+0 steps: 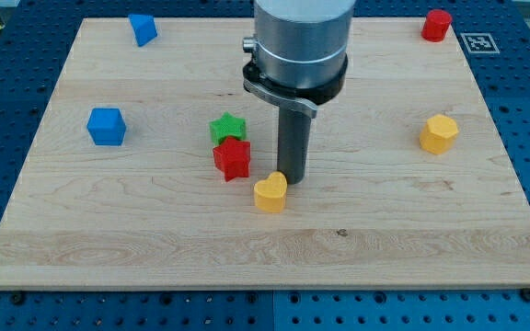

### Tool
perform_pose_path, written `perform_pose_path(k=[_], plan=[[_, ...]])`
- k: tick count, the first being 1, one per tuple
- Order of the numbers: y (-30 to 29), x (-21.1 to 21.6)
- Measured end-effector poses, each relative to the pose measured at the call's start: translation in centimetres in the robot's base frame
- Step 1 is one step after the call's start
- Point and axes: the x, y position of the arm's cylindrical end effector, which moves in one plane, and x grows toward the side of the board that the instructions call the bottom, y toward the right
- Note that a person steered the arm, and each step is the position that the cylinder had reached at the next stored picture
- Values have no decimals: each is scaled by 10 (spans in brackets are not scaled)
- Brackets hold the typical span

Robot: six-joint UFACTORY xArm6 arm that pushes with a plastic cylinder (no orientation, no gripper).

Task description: Push the yellow heart to the bottom left

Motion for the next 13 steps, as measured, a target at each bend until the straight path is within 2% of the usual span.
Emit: perform_pose_path(k=[1,2,6,8,9,10,11,13], plan=[[5,1],[37,8],[39,32],[31,32],[30,6],[-5,3],[-23,9],[-19,35]])
